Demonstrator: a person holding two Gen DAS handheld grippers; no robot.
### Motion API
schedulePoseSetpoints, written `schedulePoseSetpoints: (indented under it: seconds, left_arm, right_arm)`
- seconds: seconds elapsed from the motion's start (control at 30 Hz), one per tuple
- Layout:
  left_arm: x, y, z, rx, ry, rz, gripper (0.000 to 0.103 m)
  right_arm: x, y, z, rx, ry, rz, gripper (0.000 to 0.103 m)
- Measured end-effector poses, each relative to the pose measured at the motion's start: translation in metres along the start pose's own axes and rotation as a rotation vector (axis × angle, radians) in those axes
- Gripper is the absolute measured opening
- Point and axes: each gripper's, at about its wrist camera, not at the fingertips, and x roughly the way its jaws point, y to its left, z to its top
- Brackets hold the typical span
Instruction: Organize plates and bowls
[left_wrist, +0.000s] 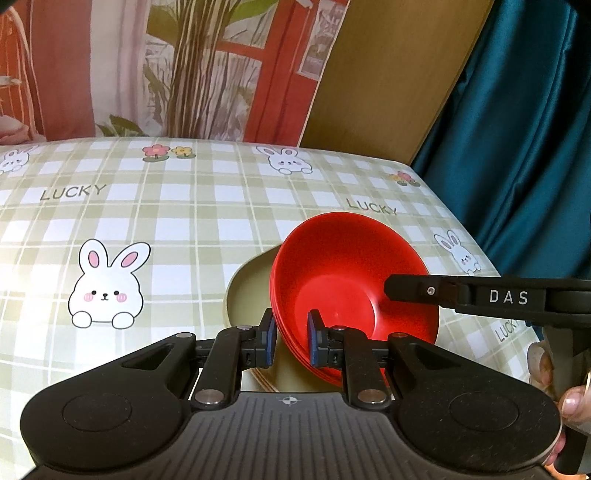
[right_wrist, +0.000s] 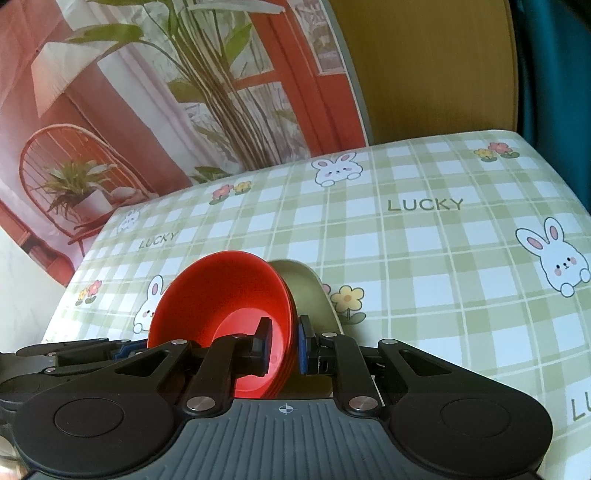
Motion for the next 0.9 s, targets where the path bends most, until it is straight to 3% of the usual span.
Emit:
schedulePoseSetpoints:
  seconds: [0.9]
  left_arm:
    - [0.0069,0.0026,-0.0022,-0.034,0.023,-0.002,0.018]
  right_arm:
    - [0.0076,-0.0016,-0.0035,-0.003,0.034,-0.004,0.015]
